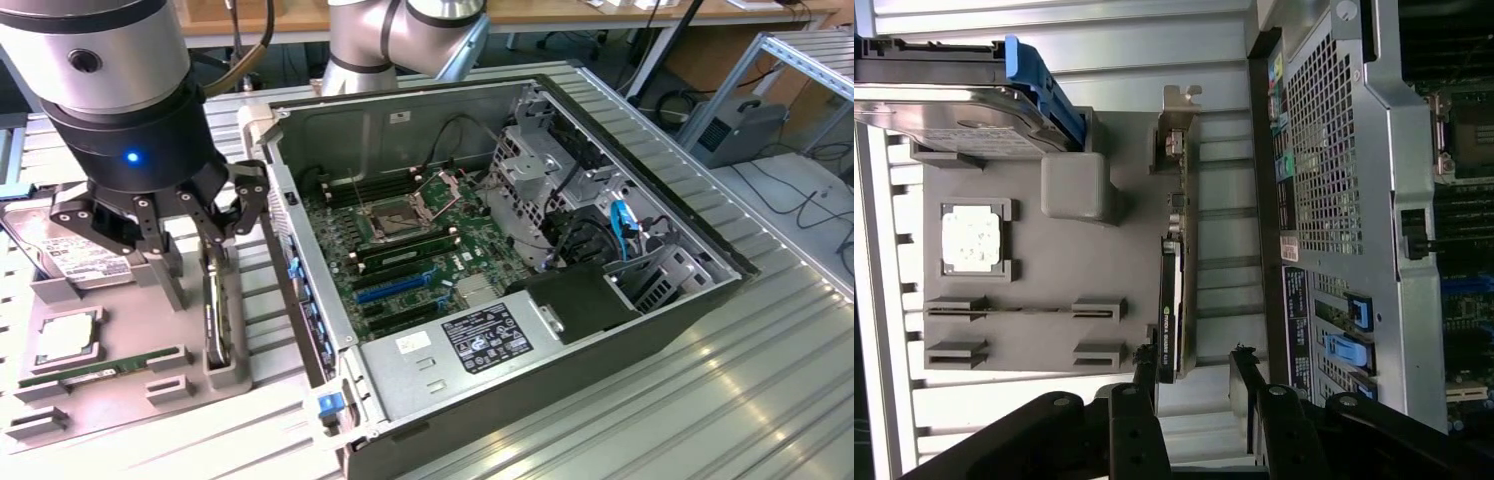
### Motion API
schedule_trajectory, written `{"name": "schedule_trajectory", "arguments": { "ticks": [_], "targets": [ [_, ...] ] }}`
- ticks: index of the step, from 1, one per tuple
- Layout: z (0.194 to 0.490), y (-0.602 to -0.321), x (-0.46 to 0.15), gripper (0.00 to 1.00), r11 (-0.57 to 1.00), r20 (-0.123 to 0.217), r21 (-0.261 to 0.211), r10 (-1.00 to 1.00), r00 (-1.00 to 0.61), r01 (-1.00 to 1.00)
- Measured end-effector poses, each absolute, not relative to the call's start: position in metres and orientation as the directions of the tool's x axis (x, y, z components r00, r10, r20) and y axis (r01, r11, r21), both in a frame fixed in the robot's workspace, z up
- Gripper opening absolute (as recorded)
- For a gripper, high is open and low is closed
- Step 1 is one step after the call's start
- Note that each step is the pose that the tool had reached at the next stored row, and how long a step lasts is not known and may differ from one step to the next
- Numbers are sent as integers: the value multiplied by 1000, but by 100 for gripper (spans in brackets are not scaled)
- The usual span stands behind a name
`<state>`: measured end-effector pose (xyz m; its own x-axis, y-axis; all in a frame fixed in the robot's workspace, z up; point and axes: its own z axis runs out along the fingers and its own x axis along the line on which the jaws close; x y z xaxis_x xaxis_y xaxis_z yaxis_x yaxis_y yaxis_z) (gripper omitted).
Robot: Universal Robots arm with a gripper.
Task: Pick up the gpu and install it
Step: 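Pick up the gpu and move the gpu toward the slot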
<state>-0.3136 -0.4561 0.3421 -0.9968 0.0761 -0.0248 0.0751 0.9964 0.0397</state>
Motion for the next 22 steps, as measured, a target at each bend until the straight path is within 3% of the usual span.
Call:
{"name": "schedule_trajectory", "arguments": {
  "ticks": [22],
  "targets": [
    [337,-456,-314,42,996,-25,40,76,-997,75]
  ]
}}
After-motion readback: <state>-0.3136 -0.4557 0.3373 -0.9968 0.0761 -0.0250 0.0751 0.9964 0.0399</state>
